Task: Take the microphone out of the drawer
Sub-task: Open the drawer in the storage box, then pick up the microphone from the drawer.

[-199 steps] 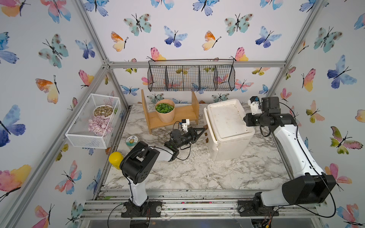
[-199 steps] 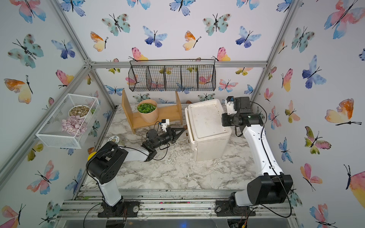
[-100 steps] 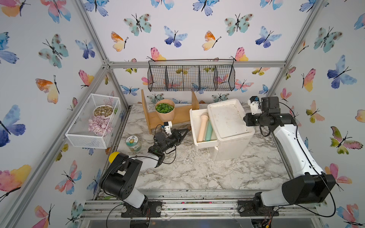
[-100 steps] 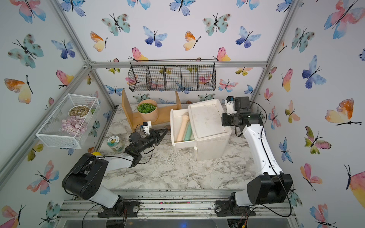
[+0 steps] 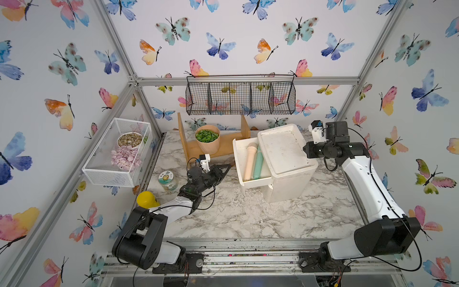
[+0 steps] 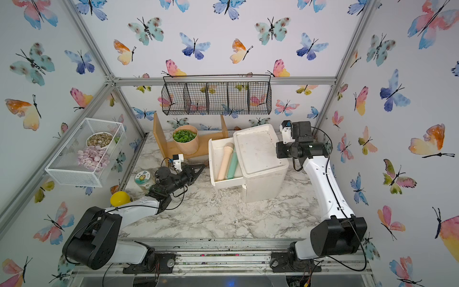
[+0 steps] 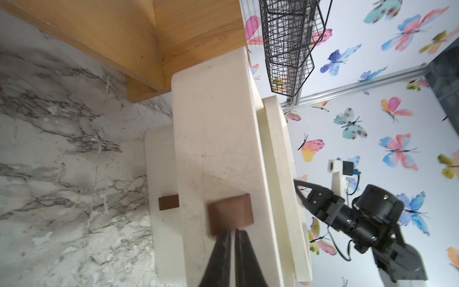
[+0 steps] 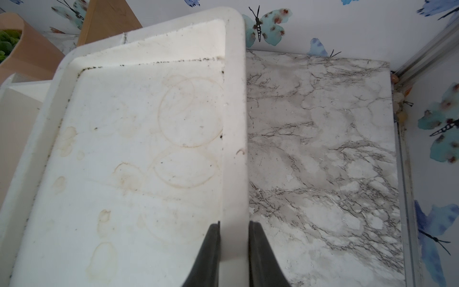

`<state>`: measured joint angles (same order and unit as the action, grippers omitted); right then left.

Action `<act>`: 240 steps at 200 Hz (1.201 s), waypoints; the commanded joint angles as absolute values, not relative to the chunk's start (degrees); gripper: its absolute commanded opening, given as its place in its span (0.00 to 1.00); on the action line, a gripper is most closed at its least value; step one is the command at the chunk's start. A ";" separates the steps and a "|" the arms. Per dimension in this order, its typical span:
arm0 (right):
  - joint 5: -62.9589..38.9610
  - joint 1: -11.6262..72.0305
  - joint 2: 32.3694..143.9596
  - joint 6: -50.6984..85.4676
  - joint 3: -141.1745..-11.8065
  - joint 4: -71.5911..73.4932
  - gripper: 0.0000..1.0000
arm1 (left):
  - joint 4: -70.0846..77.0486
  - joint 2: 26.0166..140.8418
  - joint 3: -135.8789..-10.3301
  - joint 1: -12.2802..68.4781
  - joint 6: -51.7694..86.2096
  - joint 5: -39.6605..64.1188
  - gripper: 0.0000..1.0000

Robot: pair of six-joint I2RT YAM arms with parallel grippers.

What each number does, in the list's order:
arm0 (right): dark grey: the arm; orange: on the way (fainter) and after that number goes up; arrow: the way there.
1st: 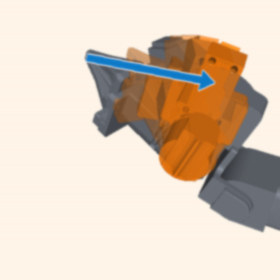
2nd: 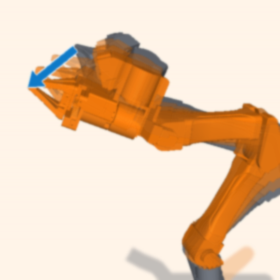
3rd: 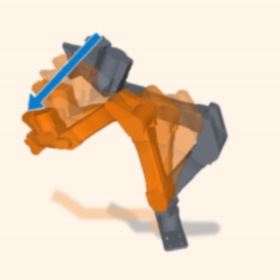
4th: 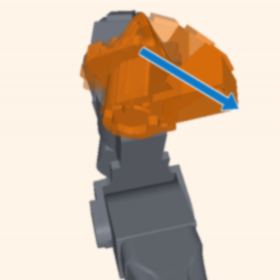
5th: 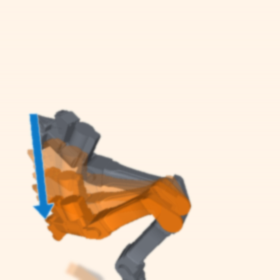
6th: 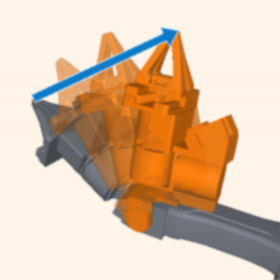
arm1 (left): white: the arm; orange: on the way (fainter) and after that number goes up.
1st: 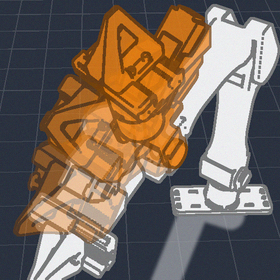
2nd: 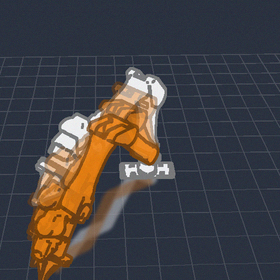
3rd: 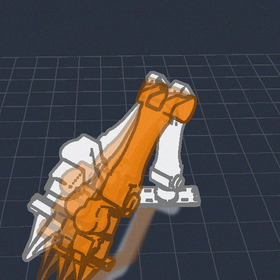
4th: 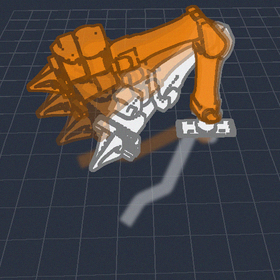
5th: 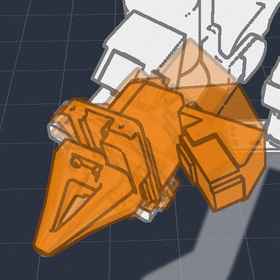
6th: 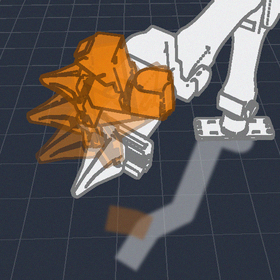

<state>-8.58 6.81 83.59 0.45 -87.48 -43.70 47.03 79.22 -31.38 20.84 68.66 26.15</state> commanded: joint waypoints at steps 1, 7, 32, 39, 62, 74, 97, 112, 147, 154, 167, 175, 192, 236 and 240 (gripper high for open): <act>-10.37 6.24 82.80 4.48 -87.91 -37.29 0.04 | 36.60 76.49 -34.32 19.60 62.51 22.38 0.62; -10.52 6.25 82.66 4.48 -87.91 -37.27 0.05 | 33.58 75.79 -35.33 19.64 60.69 21.93 0.69; -10.78 6.24 82.20 4.49 -87.80 -36.93 0.05 | 21.37 71.71 -39.73 19.69 52.73 18.90 0.78; -11.08 6.25 82.09 4.61 -87.79 -36.86 0.05 | 18.87 70.31 -40.66 19.68 50.60 18.22 0.78; -11.71 6.26 81.66 4.83 -87.46 -36.55 0.05 | 9.03 67.23 -45.58 19.68 43.02 16.42 0.78; -11.61 6.26 81.43 4.83 -87.29 -36.39 0.05 | 2.91 67.18 -49.83 19.69 39.10 15.83 0.78; -11.39 6.28 80.91 4.83 -87.08 -36.40 0.05 | -8.57 69.44 -60.05 21.17 31.38 14.22 0.78; -11.57 6.24 80.60 5.00 -86.79 -36.22 0.05 | -15.45 72.21 -67.36 23.27 26.72 11.67 0.78; -13.00 6.24 80.60 5.74 -86.33 -34.95 0.05 | -25.84 80.62 -82.36 30.56 18.58 3.86 0.78; -13.36 6.25 80.60 6.09 -86.31 -34.57 0.05 | -27.77 82.56 -84.85 32.07 17.39 1.92 0.78; -14.40 6.24 80.68 6.64 -86.31 -33.87 0.05 | -30.71 86.00 -89.63 34.38 15.58 -0.43 0.77; -15.13 6.25 80.68 6.93 -86.21 -33.43 0.05 | -32.17 87.90 -92.09 35.62 14.75 -1.70 0.77; -16.03 6.24 80.85 7.21 -86.22 -33.16 0.05 | -34.32 91.42 -95.51 37.13 13.74 -2.70 0.77; -16.22 6.25 80.77 6.59 -86.22 -33.85 0.05 | -43.36 101.62 -105.31 41.18 11.12 -8.81 0.76; -16.32 6.24 80.69 6.58 -86.18 -33.87 0.05 | -43.74 102.33 -105.73 41.36 11.02 -9.11 0.75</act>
